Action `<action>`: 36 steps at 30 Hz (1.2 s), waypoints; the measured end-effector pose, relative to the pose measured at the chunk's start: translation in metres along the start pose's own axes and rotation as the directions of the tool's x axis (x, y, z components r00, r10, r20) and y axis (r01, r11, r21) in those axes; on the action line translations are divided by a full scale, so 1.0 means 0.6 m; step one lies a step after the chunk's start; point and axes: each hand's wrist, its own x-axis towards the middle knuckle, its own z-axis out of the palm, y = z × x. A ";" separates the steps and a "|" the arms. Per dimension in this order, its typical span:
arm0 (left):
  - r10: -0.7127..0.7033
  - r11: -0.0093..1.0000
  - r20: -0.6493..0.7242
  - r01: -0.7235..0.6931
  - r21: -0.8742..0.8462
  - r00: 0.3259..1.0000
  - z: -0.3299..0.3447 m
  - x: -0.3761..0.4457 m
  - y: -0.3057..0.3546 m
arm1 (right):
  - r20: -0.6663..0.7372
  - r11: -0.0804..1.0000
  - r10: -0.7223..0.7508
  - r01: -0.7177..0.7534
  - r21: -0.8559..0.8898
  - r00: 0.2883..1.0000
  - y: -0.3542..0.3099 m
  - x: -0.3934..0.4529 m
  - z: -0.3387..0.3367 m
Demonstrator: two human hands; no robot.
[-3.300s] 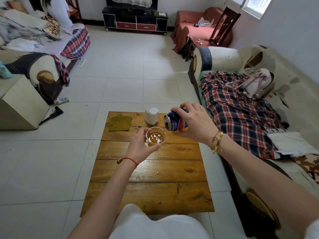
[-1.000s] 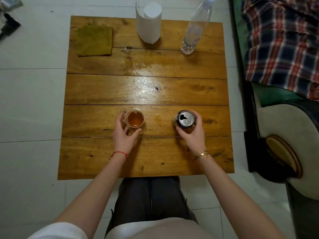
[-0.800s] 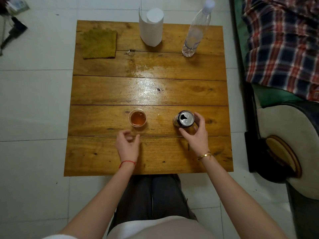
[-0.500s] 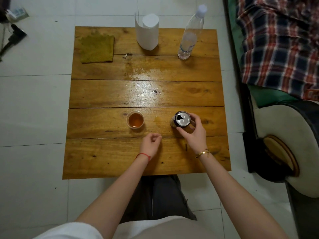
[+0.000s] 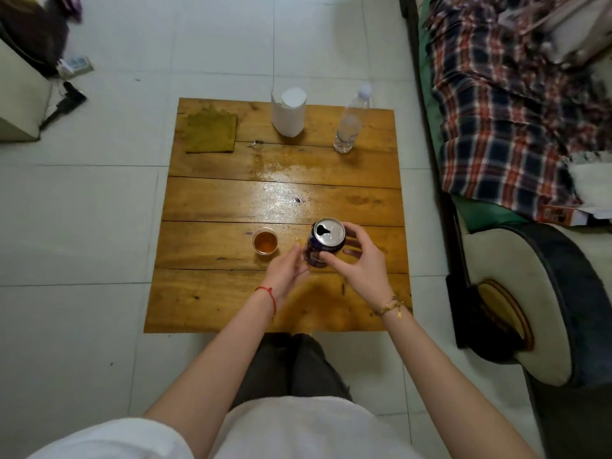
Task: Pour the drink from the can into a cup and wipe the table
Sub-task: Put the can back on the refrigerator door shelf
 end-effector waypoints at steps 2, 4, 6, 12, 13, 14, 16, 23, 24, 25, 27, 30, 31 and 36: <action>0.029 0.999 0.015 -0.029 -0.026 0.999 -0.001 -0.043 0.017 | 0.024 0.999 -0.033 0.033 -0.003 0.999 -0.041 -0.015 -0.008; 0.062 0.997 0.006 -0.062 -0.044 0.998 -0.008 -0.085 0.030 | 0.061 0.998 -0.066 0.066 -0.009 0.996 -0.079 -0.028 -0.012; 0.096 0.994 -0.017 -0.097 -0.043 0.995 -0.021 -0.119 0.039 | 0.112 0.996 -0.091 0.091 0.001 0.990 -0.110 -0.041 -0.013; 0.197 0.973 -0.114 -0.209 -0.100 0.974 -0.079 -0.215 0.056 | 0.278 0.979 -0.204 0.198 0.052 0.939 -0.199 -0.070 0.014; 0.214 0.966 -0.135 -0.230 -0.116 0.967 -0.094 -0.229 0.055 | 0.305 0.974 -0.227 0.220 0.057 0.925 -0.213 -0.074 0.024; 0.227 0.959 -0.160 -0.249 -0.136 0.961 -0.110 -0.242 0.055 | 0.332 0.968 -0.251 0.244 0.062 0.910 -0.227 -0.079 0.036; 0.250 0.942 -0.205 -0.287 -0.175 0.946 -0.144 -0.267 0.056 | 0.379 0.954 -0.295 0.290 0.070 0.877 -0.253 -0.087 0.063; 0.249 0.854 -0.463 -0.418 -0.310 0.851 -0.288 -0.349 0.033 | 0.576 0.885 -0.422 0.455 0.094 0.701 -0.358 -0.123 0.196; 0.241 0.838 -0.490 -0.435 -0.330 0.838 -0.312 -0.359 0.026 | 0.600 0.878 -0.430 0.468 0.102 0.675 -0.371 -0.132 0.220; 0.236 0.820 -0.511 -0.452 -0.352 0.826 -0.337 -0.369 0.018 | 0.622 0.871 -0.436 0.479 0.109 0.650 -0.382 -0.140 0.246; 0.222 0.785 -0.547 -0.481 -0.391 0.807 -0.387 -0.388 0.003 | 0.668 0.862 -0.439 0.490 0.125 0.601 -0.405 -0.157 0.299; 0.205 0.744 -0.596 -0.520 -0.421 0.776 -0.473 -0.420 -0.015 | 0.728 0.841 -0.449 0.520 0.150 0.518 -0.441 -0.185 0.389; 0.200 0.732 -0.614 -0.533 -0.424 0.763 -0.506 -0.432 -0.022 | 0.743 0.831 -0.456 0.533 0.158 0.490 -0.454 -0.196 0.423; 0.219 0.681 -0.712 -0.627 -0.378 0.667 -0.672 -0.518 -0.048 | 0.780 0.800 -0.494 0.553 0.234 0.384 -0.527 -0.268 0.601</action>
